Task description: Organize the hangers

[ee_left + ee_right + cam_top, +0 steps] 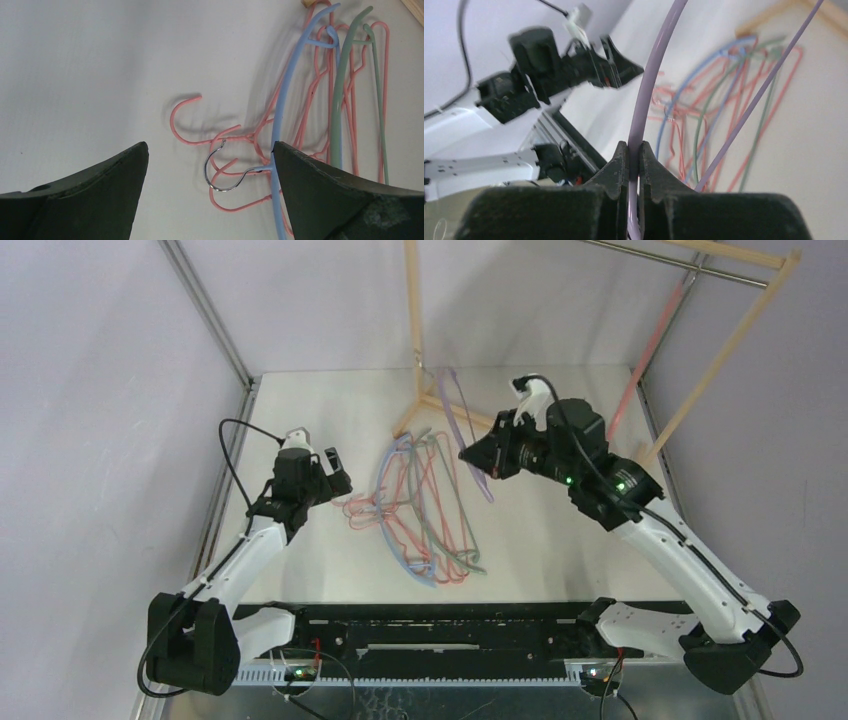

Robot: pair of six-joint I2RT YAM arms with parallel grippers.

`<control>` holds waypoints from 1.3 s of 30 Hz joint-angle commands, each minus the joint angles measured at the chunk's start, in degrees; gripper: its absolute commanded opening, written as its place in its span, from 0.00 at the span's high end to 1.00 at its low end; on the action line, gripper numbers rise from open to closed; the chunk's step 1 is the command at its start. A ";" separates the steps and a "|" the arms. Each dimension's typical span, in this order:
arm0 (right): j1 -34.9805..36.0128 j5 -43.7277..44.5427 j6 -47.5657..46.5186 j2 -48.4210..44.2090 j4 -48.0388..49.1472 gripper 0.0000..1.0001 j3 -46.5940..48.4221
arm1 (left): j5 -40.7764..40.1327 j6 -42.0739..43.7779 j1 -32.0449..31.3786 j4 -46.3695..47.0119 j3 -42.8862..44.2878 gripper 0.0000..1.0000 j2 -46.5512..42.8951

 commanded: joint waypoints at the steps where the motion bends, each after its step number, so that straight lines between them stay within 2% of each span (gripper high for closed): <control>1: -1.16 4.44 1.16 -1.73 8.13 1.00 4.89 | -1.03 -0.20 0.18 0.87 0.99 0.00 -1.82; 16: -3.47 29.37 -9.48 0.17 16.50 1.00 13.04 | 0.75 0.28 0.12 1.77 2.86 0.00 0.34; 25: -9.83 32.91 -9.89 -1.45 20.91 1.00 11.21 | 1.03 1.41 0.12 1.31 2.33 0.00 0.32; 34: -15.64 33.52 -6.82 -3.27 18.59 1.00 7.69 | 0.85 2.14 0.16 0.83 2.10 0.00 0.60; 39: -15.96 31.85 -5.73 -3.42 17.51 1.00 6.14 | 1.09 1.93 0.17 1.41 1.72 0.00 1.23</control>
